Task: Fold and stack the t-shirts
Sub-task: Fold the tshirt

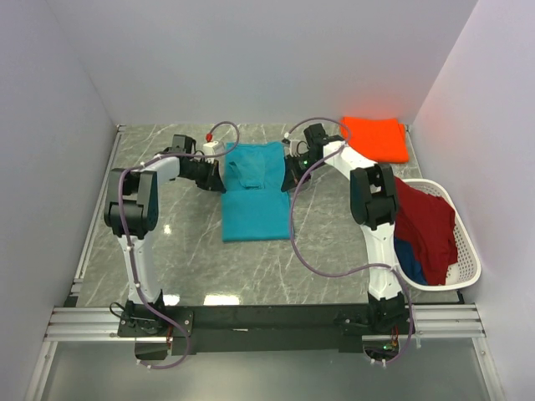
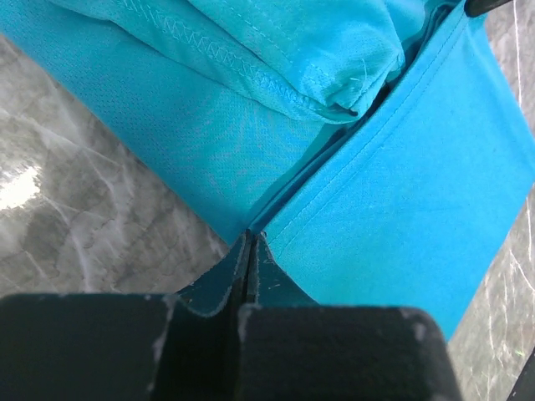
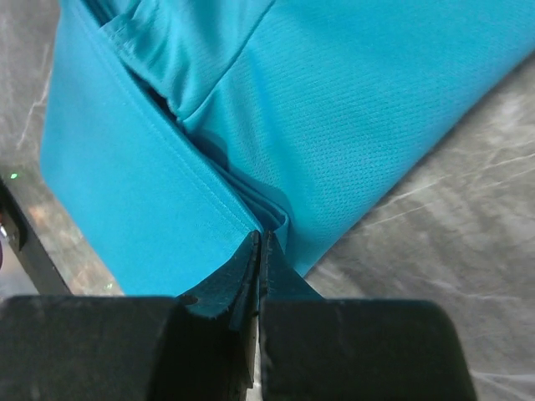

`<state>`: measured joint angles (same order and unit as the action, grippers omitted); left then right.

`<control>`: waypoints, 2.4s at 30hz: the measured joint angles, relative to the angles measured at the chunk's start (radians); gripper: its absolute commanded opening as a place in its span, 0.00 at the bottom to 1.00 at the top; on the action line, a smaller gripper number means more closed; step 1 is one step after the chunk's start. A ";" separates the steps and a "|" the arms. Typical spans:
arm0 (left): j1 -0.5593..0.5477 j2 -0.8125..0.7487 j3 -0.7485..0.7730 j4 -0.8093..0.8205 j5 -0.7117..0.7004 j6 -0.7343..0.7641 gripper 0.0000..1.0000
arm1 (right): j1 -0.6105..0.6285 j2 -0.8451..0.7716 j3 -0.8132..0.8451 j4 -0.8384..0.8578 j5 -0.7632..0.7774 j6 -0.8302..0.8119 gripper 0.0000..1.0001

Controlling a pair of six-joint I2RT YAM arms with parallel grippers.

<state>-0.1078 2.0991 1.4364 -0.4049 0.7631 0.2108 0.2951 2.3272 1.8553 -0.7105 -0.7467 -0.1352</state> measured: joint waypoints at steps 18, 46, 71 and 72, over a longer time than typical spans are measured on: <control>0.054 -0.124 -0.001 -0.034 0.015 0.012 0.53 | 0.000 -0.074 0.035 -0.057 0.056 0.012 0.55; -0.210 -0.275 -0.688 0.779 0.290 -0.931 0.25 | 0.167 -0.251 -0.547 0.289 -0.341 0.385 0.23; -0.039 -0.139 -0.615 0.391 0.329 -0.752 0.31 | 0.069 -0.196 -0.609 0.195 -0.264 0.346 0.27; -0.035 -0.139 -0.615 0.381 0.330 -0.745 0.31 | 0.068 -0.204 -0.620 0.189 -0.258 0.339 0.27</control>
<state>-0.1425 1.9602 0.8215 -0.0242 1.0931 -0.5343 0.3626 2.1227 1.2350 -0.5213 -1.0050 0.2035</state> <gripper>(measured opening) 0.311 0.264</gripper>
